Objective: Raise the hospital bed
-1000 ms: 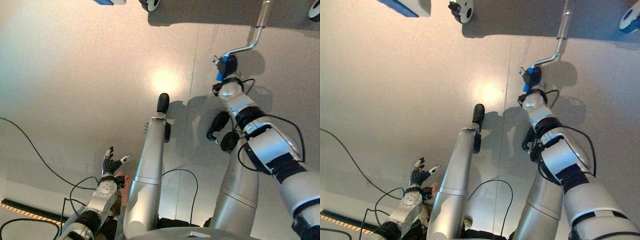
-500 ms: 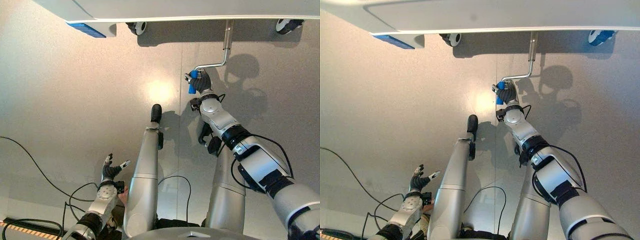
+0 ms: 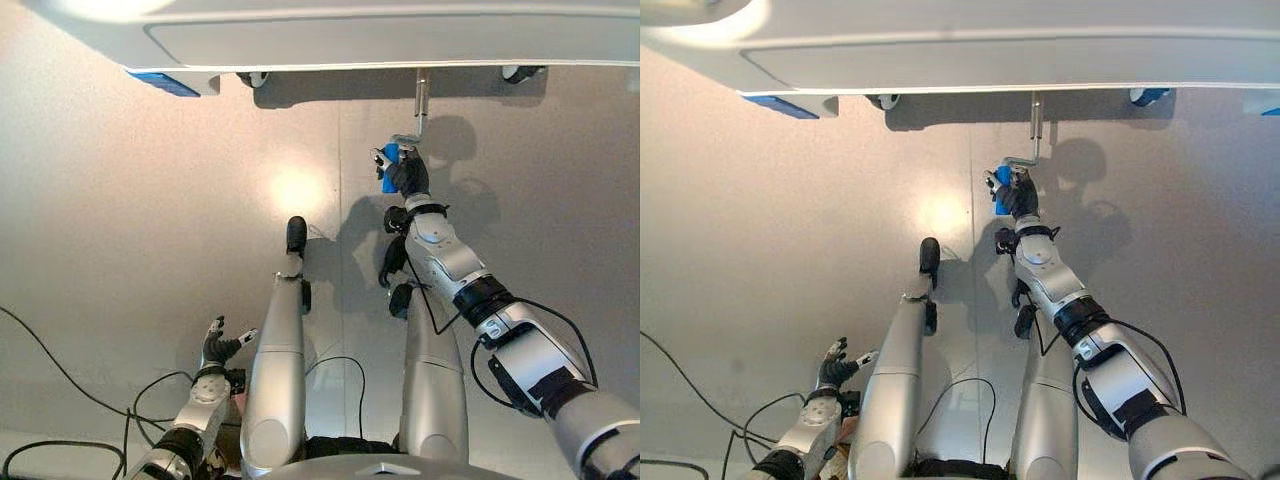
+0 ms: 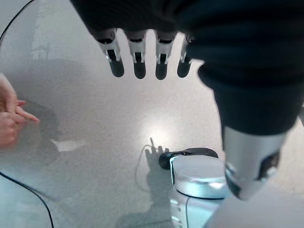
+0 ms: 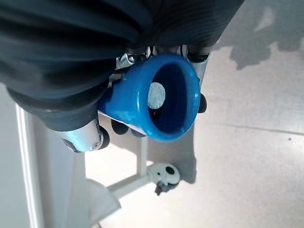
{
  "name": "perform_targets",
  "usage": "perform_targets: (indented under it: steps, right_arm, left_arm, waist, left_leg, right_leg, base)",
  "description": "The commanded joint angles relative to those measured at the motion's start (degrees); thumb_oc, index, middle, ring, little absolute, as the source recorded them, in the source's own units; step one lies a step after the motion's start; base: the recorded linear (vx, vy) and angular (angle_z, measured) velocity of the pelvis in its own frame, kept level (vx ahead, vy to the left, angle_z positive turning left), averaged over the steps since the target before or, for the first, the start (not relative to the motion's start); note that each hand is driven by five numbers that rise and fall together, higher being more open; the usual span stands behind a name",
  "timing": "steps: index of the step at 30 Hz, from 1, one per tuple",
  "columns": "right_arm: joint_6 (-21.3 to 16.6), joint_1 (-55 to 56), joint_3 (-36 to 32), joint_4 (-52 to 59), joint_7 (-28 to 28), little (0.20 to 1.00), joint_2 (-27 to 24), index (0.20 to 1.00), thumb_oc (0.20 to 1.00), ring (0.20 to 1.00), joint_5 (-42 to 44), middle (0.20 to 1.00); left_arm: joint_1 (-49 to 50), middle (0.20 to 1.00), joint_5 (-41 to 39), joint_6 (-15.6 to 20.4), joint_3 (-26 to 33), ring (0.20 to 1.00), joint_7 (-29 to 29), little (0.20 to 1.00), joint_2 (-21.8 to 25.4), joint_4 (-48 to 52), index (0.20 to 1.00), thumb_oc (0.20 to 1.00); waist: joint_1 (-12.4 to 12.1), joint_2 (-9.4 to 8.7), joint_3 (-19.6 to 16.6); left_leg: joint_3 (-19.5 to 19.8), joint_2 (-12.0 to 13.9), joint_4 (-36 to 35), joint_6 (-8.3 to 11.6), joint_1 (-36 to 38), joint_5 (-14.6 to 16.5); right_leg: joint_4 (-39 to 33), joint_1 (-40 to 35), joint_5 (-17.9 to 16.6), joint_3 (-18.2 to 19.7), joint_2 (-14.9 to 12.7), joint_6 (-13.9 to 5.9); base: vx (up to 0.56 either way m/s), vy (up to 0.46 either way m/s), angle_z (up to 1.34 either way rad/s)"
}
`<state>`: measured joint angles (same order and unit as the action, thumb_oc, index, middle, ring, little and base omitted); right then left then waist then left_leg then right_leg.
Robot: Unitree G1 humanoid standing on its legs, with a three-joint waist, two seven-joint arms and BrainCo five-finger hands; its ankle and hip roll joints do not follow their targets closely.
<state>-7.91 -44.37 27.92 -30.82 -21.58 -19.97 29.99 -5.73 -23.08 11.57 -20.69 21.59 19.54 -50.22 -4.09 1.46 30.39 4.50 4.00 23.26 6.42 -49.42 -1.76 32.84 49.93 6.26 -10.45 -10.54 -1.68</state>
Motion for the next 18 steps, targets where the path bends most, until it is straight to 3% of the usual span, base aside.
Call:
perform_targets:
  steps: [1,18]
  right_arm:
    - [-12.3,-5.3,-6.8,15.2,-0.1,0.2,-3.3,0.2,0.2,0.2,0.0,0.2]
    - [-13.0,-0.4,-16.6,11.2,-3.7,0.2,-10.3,0.2,0.2,0.2,0.7,0.2]
  left_arm:
    - [1.6,1.0,2.2,-0.2,0.0,1.0,-0.3,1.0,0.4,-1.4,1.0,1.0]
    - [1.3,1.0,2.0,-0.3,2.7,1.0,-1.4,1.0,-1.2,-3.9,1.0,1.0]
  waist:
    - [0.3,-0.08,-0.6]
    - [2.1,-1.47,-0.6]
  left_leg:
    - [-0.9,-0.7,-3.9,1.01,3.8,-2.8]
    - [-3.0,0.1,-11.6,1.09,15.7,-3.7]
  right_leg:
    - [-5.0,-4.5,-4.3,2.4,-2.5,-7.07]
    - [-12.4,-14.5,-7.1,3.6,-2.1,-8.29]
  base:
    - [0.01,0.003,-0.09]
    - [0.03,0.007,-0.06]
